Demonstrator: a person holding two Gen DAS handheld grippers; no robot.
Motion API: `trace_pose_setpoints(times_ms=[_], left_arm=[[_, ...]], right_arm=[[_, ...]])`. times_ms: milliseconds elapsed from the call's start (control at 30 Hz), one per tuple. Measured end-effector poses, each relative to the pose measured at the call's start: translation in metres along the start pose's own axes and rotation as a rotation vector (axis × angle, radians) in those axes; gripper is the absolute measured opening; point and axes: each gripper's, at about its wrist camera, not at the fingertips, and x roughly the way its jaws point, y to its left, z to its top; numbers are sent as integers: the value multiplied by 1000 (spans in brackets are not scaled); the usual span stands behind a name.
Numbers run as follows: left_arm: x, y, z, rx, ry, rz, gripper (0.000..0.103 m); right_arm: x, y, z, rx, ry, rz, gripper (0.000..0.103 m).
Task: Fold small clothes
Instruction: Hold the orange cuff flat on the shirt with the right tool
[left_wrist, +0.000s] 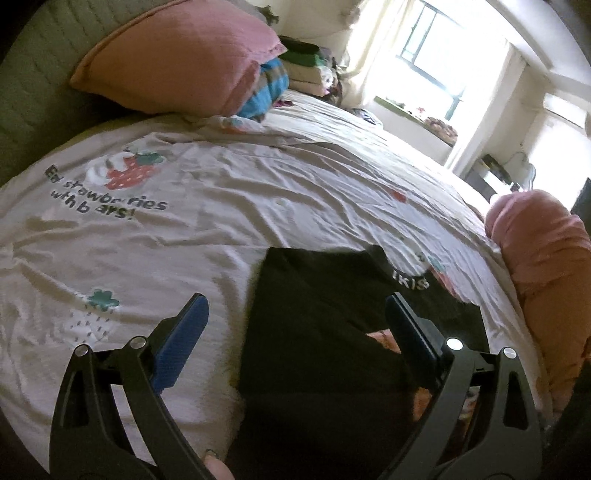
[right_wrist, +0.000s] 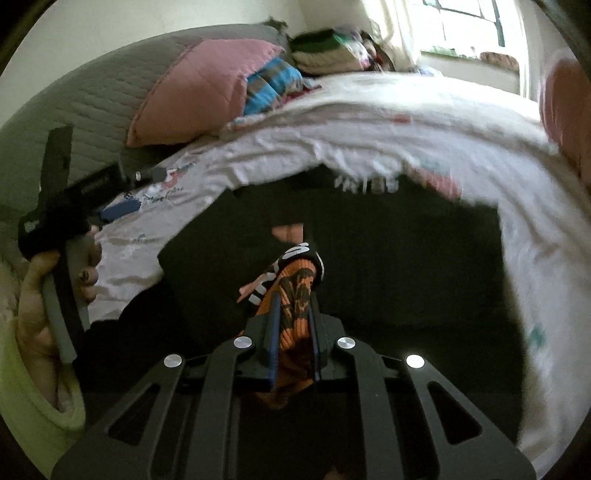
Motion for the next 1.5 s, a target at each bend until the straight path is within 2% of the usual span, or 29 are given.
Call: trace_pose_setpoints(times_ms=[200, 333, 667, 933, 1267, 1500], left_arm=[[0, 12, 3, -35, -1, 0, 89], [2, 12, 2, -32, 5, -2, 89], [17, -16, -11, 76, 38, -10, 89], [32, -41, -23, 187, 58, -8, 89], [43, -66, -36, 292, 85, -23, 89], [55, -75, -44, 342, 124, 4, 89]], right_arm=[[-17, 6, 51, -160, -82, -75, 12], [-22, -7, 69, -190, -109, -146, 12], [1, -46, 51, -144, -50, -230, 12], [19, -62, 34, -103, -13, -287, 12], [27, -71, 29, -79, -1, -332, 13], [21, -85, 27, -25, -26, -379, 21]])
